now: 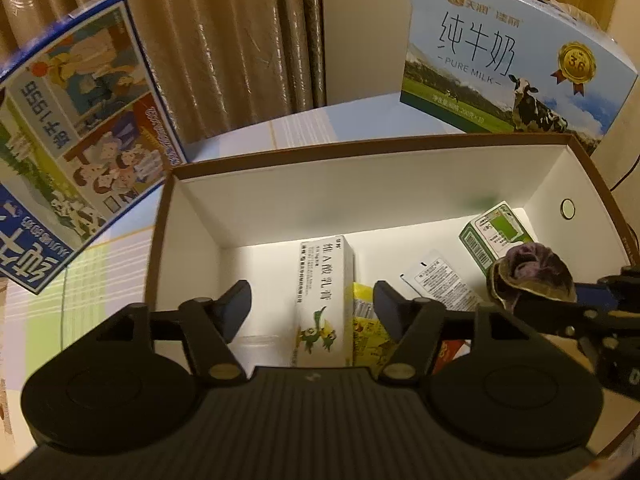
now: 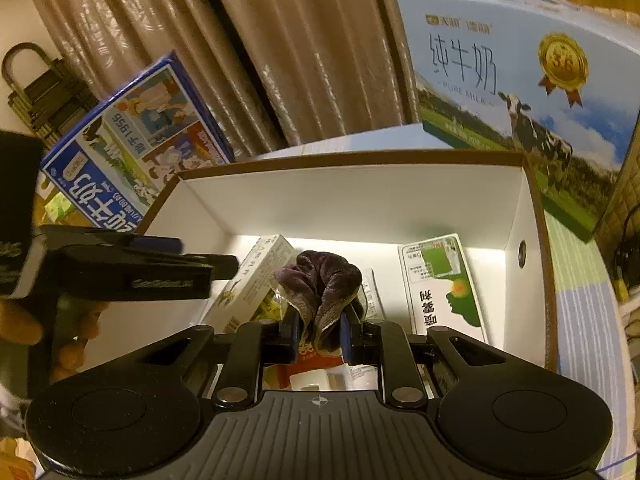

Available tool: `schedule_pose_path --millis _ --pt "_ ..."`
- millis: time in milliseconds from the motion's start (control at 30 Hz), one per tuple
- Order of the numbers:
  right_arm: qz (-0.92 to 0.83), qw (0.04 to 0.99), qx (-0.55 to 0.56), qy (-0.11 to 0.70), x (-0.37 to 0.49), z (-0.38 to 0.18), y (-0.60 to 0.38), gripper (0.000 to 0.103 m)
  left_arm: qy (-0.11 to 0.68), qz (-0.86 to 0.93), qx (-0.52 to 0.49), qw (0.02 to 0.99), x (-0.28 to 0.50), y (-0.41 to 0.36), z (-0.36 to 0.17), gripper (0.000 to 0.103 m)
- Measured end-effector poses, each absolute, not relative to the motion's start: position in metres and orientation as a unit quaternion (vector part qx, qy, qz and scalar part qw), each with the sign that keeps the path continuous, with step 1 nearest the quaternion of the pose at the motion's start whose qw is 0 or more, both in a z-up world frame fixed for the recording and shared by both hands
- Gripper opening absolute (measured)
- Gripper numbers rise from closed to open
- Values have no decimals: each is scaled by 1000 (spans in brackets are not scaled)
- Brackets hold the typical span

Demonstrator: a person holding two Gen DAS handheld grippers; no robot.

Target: Organize objects

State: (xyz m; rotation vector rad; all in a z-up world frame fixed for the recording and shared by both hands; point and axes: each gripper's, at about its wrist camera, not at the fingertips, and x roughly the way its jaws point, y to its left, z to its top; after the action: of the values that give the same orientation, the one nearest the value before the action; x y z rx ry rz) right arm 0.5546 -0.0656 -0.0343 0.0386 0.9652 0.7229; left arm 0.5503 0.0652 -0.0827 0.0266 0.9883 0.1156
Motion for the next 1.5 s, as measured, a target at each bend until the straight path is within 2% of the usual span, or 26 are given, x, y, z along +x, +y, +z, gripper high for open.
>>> schedule_pose_path --millis 133,233,267,333,367,433,500,633,733,1500 --pt "341 821 18 457 558 -36 -60 16 470 59 12 881 545 68 -77 67" --pt "353 826 31 439 560 -31 -55 16 467 64 5 882 540 74 -72 74" --pt "349 829 33 435 561 -29 -54 19 466 65 3 882 538 76 -70 77" --pt "337 842 35 420 563 -22 -52 38 461 67 4 885 534 77 -65 79" --pt "336 849 42 406 563 -18 -54 41 458 68 3 886 532 78 -63 80" --pt "343 853 59 389 563 -11 -59 57 454 67 -1 888 526 80 -59 83" --pt "345 854 67 383 564 -6 -62 66 449 68 -6 891 520 81 -55 84" --pt "341 853 67 390 560 0 -70 66 446 64 -17 893 509 80 -47 85" --pt "342 850 65 396 552 3 -79 66 441 61 -20 895 499 77 -42 91" --pt "308 848 79 423 445 36 -161 69 405 69 -34 911 396 37 6 100"
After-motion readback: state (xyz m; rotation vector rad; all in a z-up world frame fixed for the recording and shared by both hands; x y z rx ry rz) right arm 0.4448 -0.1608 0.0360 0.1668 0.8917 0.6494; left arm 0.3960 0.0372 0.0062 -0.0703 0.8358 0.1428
